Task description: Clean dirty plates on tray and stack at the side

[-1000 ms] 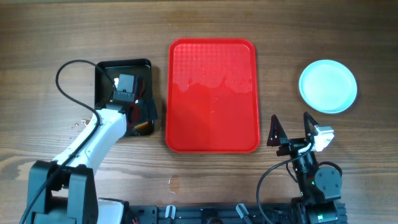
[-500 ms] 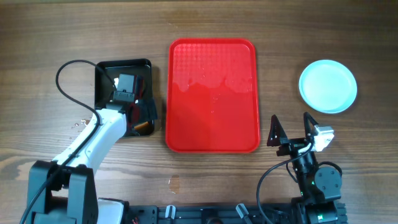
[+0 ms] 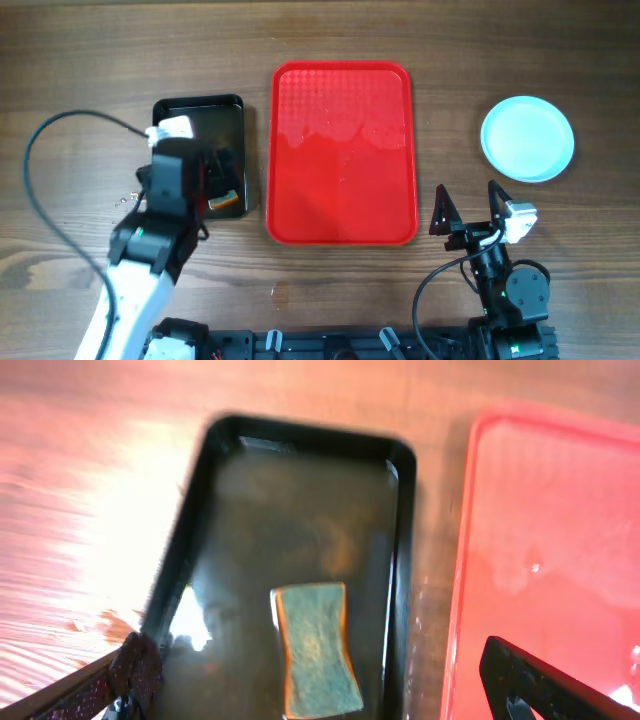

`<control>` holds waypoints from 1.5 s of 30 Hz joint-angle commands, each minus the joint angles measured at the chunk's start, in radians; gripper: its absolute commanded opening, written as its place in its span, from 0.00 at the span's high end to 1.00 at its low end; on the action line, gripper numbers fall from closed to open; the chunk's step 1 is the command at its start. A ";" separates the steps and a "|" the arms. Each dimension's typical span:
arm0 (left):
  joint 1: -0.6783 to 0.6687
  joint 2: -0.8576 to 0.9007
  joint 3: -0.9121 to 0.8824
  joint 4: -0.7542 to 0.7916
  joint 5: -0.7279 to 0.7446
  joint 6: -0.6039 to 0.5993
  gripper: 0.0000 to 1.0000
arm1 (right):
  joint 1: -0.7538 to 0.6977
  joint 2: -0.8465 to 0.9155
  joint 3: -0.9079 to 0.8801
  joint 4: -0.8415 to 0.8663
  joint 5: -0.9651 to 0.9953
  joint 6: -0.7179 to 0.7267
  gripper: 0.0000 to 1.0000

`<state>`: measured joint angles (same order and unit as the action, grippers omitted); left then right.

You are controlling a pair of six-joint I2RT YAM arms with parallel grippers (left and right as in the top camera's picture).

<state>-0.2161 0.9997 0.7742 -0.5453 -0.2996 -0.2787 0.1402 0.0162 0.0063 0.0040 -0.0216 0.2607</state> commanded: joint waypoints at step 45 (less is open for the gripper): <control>0.159 -0.996 -0.769 0.489 0.125 -0.201 0.00 | -0.005 -0.011 -0.001 0.002 0.000 0.004 0.00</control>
<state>-0.0525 0.0135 0.0105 -0.0559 -0.1841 -0.4702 0.1402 0.0154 0.0063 0.0017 -0.0216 0.2607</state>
